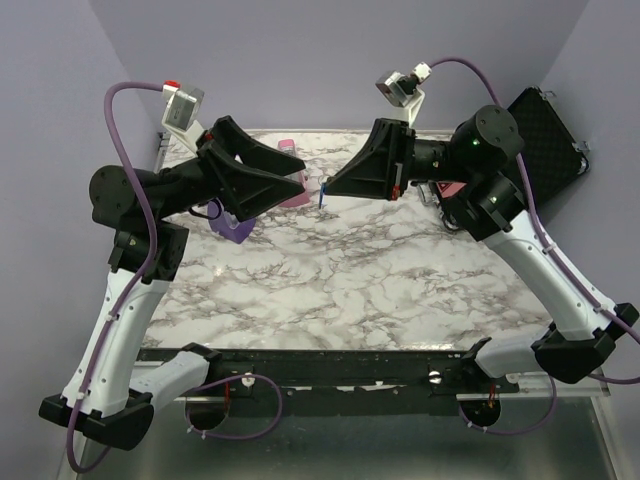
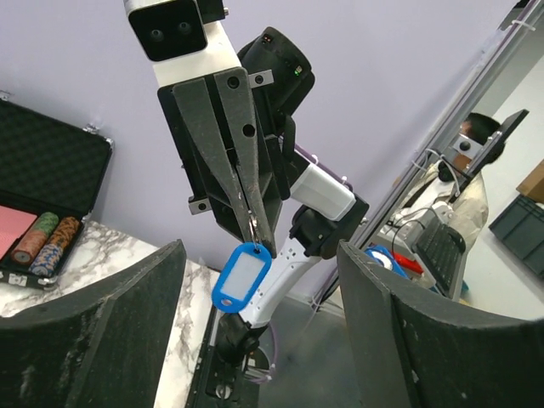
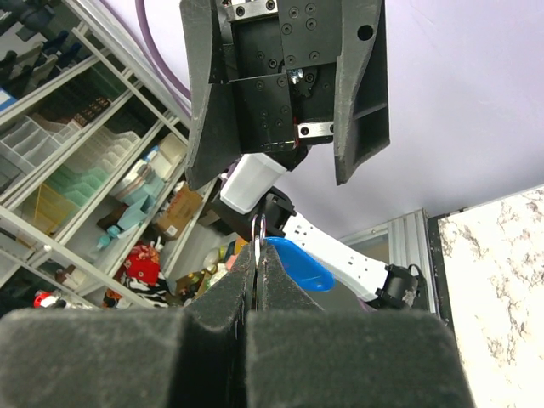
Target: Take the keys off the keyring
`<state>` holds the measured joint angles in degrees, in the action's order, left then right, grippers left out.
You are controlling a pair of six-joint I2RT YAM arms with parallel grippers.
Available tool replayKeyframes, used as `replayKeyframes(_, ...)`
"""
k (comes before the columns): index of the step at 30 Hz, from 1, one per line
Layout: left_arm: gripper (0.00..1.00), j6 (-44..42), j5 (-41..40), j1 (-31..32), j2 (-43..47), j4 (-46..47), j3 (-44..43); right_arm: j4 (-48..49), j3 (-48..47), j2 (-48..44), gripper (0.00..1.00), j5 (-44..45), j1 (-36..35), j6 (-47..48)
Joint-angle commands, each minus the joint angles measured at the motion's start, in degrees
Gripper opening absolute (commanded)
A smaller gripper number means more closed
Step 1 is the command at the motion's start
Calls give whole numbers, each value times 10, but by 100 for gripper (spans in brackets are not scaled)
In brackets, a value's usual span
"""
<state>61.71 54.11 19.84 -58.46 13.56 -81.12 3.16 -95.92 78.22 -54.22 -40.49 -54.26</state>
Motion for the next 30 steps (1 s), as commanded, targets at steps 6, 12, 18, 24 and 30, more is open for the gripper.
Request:
replayKeyframes(6, 70, -6, -1, 4, -7, 10, -1, 54, -9, 19, 1, 7, 1, -24)
replayKeyframes(12, 64, -18, -16, 16, -15, 2, -8, 55, -16, 29, 1, -2, 0, -27)
replayKeyframes(18, 52, -49, -27, 25, -17, -40, -25, 57, -20, 35, 1, -4, 0, -27)
replayKeyframes(24, 42, -57, -34, 31, -19, -49, -25, 59, -23, 39, 1, -9, 0, -30)
replayKeyframes(30, 38, -65, -41, 38, -25, -55, -34, 58, -21, 40, 1, -11, 1, -30)
